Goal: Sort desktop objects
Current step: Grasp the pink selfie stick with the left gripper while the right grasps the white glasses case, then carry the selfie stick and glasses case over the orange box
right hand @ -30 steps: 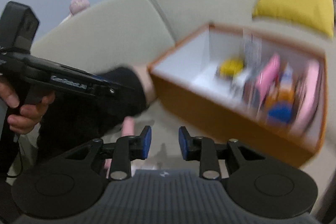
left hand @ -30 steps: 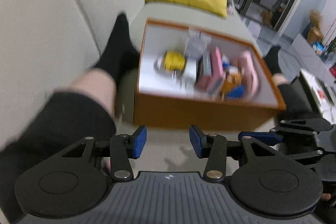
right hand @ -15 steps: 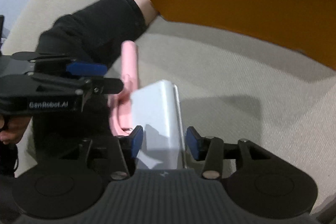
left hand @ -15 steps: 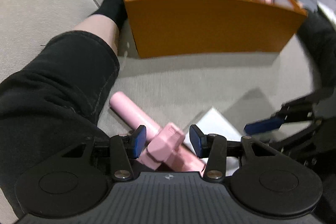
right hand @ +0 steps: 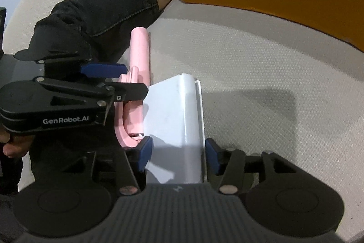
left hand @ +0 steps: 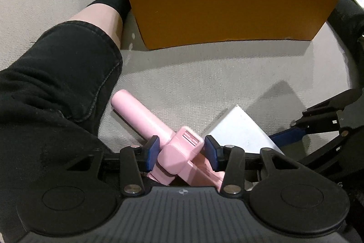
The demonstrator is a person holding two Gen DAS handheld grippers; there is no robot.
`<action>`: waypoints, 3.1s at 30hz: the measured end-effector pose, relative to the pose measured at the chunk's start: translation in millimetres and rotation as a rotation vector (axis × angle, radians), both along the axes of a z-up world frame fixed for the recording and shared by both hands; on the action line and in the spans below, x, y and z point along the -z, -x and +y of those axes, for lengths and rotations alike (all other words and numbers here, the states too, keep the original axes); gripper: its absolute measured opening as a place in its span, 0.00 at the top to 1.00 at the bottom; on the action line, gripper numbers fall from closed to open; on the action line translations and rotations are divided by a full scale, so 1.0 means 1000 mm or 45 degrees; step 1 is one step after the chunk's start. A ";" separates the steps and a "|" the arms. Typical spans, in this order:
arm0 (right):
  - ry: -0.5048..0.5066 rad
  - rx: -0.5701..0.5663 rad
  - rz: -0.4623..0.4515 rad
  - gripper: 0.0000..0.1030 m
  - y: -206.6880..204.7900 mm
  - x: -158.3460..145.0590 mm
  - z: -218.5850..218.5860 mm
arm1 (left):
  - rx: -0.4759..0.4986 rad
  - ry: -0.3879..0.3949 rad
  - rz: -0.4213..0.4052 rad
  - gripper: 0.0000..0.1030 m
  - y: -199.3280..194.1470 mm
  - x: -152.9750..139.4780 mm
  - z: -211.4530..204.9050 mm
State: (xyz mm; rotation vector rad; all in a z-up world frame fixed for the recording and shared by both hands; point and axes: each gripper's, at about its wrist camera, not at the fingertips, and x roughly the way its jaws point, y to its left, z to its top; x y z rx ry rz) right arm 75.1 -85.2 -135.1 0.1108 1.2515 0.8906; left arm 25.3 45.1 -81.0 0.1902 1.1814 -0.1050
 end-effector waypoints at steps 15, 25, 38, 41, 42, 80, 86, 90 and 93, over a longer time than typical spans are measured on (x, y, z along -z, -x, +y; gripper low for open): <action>0.034 0.067 -0.180 0.68 0.007 -0.039 -0.028 | 0.012 0.005 -0.076 0.57 0.003 0.001 -0.003; 0.311 0.040 -0.473 0.69 -0.004 -0.079 -0.040 | 0.050 0.116 -0.124 0.66 -0.001 -0.001 -0.016; 0.344 0.032 -0.464 0.68 -0.008 -0.062 -0.031 | -0.128 0.156 -0.068 0.50 -0.002 0.002 -0.007; 0.309 0.034 -0.422 0.66 -0.009 -0.056 -0.032 | -0.147 0.143 -0.040 0.50 -0.005 0.005 -0.009; 0.302 0.037 -0.409 0.66 -0.010 -0.052 -0.031 | -0.152 0.135 -0.033 0.50 -0.005 0.005 -0.010; 0.273 -0.229 -0.750 0.70 -0.005 -0.154 -0.047 | -0.104 0.322 -0.330 0.69 0.007 -0.070 0.011; 0.322 -0.359 -0.949 0.70 -0.023 -0.192 -0.034 | -0.006 0.306 -0.444 0.69 -0.001 -0.121 0.013; 0.382 -0.457 -1.015 0.70 -0.046 -0.199 -0.019 | 0.044 0.278 -0.514 0.69 -0.017 -0.149 0.015; 0.415 -0.509 -1.020 0.70 -0.067 -0.199 -0.008 | 0.070 0.253 -0.558 0.69 -0.035 -0.161 0.015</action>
